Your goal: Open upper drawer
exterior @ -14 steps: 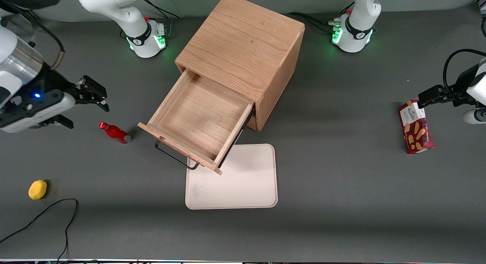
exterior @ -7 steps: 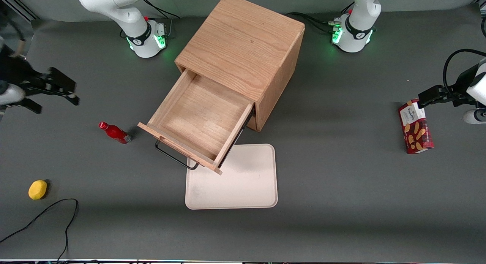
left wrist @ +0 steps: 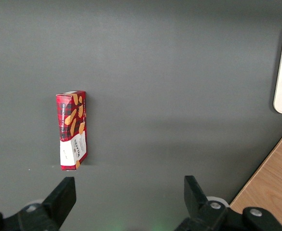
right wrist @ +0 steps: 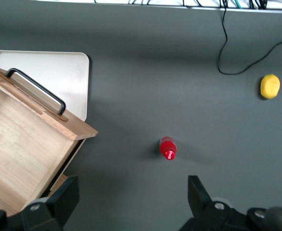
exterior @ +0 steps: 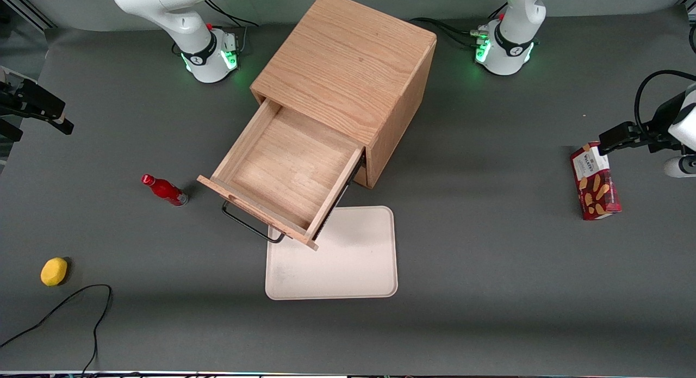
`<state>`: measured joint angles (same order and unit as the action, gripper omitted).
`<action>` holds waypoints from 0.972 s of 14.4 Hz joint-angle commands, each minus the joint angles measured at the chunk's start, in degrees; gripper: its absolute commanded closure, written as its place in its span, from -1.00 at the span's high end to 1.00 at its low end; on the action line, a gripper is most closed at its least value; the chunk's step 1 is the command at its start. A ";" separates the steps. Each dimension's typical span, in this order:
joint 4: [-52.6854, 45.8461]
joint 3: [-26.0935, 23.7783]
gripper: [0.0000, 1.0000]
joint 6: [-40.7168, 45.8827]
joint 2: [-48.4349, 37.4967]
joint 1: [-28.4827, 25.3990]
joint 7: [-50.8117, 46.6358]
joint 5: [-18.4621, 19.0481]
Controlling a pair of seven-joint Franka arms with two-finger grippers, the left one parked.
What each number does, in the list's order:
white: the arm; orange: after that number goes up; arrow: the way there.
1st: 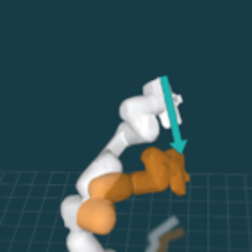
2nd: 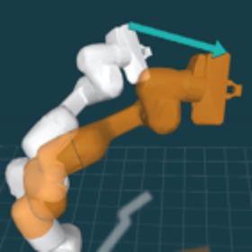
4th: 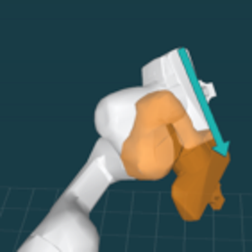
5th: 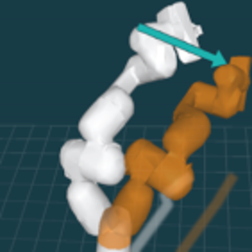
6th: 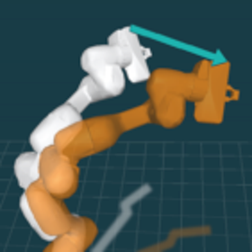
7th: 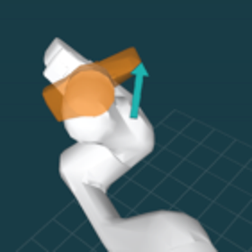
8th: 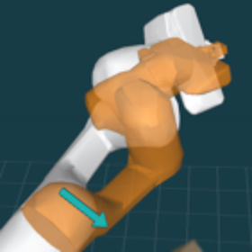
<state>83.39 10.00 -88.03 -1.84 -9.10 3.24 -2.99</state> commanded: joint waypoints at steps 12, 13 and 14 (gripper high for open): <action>3.53 -0.59 1.00 -4.69 2.37 1.81 -1.57 1.06; 4.23 -0.50 1.00 -5.57 2.01 1.72 -1.57 1.06; 5.28 -0.16 1.00 -5.84 1.49 1.54 -1.57 1.06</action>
<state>86.37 9.71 -92.32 1.21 -7.11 2.98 -2.99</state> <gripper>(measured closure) 0.000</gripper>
